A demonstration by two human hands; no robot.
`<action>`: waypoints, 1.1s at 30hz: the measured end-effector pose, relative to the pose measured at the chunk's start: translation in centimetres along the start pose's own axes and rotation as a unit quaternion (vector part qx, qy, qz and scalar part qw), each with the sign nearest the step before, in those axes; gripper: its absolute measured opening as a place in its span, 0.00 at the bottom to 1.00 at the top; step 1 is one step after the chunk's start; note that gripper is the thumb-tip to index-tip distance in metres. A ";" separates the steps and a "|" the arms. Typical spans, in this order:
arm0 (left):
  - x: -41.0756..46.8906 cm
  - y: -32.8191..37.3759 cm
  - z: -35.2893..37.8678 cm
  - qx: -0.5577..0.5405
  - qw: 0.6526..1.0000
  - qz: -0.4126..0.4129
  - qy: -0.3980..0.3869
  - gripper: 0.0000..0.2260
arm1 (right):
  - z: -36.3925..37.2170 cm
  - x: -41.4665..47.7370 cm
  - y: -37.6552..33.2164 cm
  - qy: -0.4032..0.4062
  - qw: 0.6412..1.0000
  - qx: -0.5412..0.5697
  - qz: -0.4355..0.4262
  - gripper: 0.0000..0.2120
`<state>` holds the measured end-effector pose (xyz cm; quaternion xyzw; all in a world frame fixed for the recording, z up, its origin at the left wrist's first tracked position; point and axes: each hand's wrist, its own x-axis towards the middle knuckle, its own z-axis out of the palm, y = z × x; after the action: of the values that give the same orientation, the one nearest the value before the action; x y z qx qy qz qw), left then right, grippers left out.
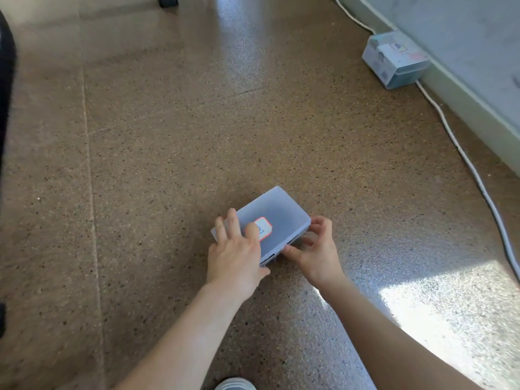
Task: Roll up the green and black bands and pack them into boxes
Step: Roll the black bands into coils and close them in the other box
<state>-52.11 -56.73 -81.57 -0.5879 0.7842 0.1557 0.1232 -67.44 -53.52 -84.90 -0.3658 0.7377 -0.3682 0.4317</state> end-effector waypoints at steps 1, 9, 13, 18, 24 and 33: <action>0.1 0.1 0.0 0.003 1.000 -0.001 0.006 0.34 | 0.0 -0.1 0.1 -0.002 1.000 0.005 -0.003 0.34; 0.0 -1.7 -1.4 -0.035 0.999 0.037 0.011 0.21 | -2.2 -0.9 -1.2 -0.060 0.991 -0.098 -0.073 0.43; -1.0 -3.5 -3.5 -0.138 0.986 0.048 -0.085 0.21 | -3.7 -2.3 -2.1 -0.096 0.955 -0.242 -0.139 0.34; -2.2 -4.8 -3.1 -0.260 0.932 0.033 -0.251 0.20 | -4.2 -3.1 -3.4 -0.167 0.926 -0.315 -0.122 0.27; -2.3 -5.6 -2.1 -0.351 0.890 0.023 -0.289 0.18 | -3.7 -3.6 -3.3 -0.207 0.929 -0.299 -0.067 0.21; -4.5 -4.6 -0.2 -0.440 0.895 -0.053 -0.044 0.11 | -2.9 -3.0 -2.9 -0.173 0.928 -0.326 -0.057 0.22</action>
<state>-46.47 -54.05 -80.16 -0.6154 0.5970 0.5039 -0.1051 -68.40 -51.63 -80.28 -0.5861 0.7087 -0.0627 0.3877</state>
